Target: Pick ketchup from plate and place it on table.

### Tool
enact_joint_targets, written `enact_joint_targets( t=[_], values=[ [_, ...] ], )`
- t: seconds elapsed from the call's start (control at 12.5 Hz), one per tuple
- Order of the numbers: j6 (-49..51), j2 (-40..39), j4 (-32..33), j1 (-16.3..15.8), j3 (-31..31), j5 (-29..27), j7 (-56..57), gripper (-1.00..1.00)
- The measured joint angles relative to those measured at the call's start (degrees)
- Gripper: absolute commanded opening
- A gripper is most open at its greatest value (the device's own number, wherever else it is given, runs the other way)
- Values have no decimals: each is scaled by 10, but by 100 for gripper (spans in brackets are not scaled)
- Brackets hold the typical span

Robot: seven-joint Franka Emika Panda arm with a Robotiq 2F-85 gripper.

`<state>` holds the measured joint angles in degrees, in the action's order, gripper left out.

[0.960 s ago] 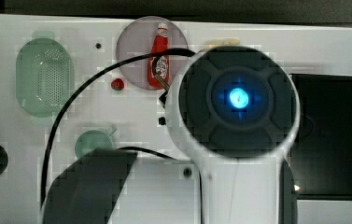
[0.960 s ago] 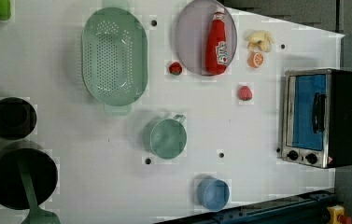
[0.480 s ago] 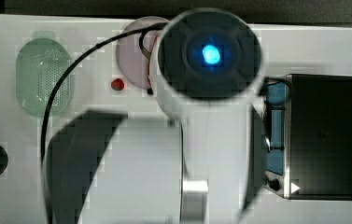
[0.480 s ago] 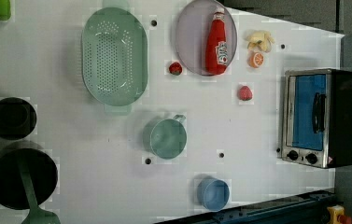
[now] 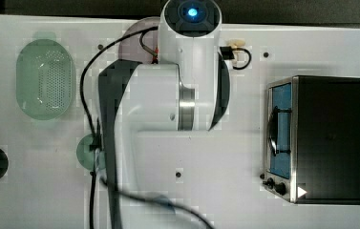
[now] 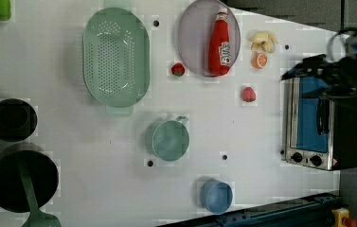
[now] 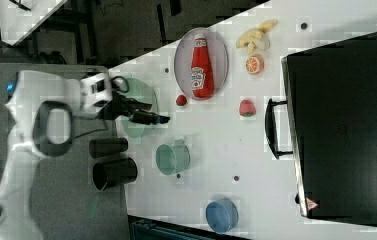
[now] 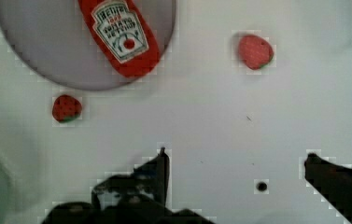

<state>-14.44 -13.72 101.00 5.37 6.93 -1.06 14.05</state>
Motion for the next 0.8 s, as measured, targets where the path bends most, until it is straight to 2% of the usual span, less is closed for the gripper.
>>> enact_joint_targets(
  t=[0.48, 0.8],
  values=[
    [-172, -93, 6, -3, 6, 7, 168, 100],
    [-261, -145, 2, -7, 8, 7, 228, 100]
  ],
)
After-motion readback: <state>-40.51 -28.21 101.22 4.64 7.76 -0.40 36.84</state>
